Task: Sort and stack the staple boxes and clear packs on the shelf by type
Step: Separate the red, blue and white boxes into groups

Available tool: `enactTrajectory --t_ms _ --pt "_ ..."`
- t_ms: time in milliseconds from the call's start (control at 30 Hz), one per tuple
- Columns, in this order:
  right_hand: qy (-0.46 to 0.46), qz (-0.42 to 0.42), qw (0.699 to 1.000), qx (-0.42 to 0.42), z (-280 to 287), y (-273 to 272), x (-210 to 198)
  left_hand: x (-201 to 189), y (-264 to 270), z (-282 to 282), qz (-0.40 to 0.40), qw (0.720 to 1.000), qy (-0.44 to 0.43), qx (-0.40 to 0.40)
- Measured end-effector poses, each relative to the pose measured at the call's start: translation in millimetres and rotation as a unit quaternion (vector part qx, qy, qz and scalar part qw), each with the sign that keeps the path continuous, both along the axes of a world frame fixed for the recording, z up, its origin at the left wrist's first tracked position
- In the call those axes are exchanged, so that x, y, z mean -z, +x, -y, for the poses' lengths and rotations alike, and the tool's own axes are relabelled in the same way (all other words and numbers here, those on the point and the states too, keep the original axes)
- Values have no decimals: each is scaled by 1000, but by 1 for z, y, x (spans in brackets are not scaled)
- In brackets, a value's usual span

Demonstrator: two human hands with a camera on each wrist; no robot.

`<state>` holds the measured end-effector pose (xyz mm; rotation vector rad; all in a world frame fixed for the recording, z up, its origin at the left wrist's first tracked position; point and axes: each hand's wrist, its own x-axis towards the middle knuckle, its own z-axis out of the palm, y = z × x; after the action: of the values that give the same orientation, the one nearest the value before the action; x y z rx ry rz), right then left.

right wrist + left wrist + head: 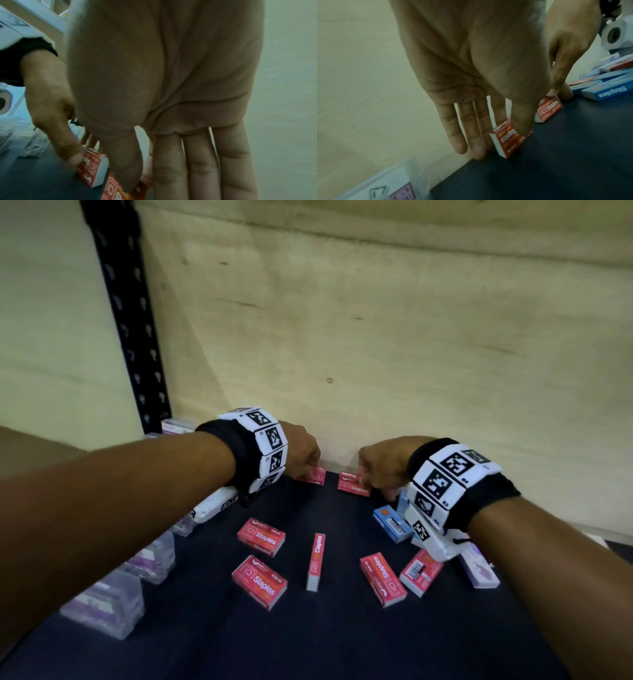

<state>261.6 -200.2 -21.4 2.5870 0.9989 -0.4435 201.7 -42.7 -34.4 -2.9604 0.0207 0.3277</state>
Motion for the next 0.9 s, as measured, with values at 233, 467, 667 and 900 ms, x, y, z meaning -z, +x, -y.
enactTrajectory --t_ms 233,467,667,900 --pt "60 -42 997 31 0 5 5 -3 3 7 4 999 -12 49" --pt "29 -38 998 33 0 5 1 -14 0 5 34 996 -62 47" --pt "0 -21 1000 18 0 6 2 -4 3 1 54 990 -125 -47" --pt "13 -16 999 27 0 8 3 2 2 0 10 998 -31 -46"
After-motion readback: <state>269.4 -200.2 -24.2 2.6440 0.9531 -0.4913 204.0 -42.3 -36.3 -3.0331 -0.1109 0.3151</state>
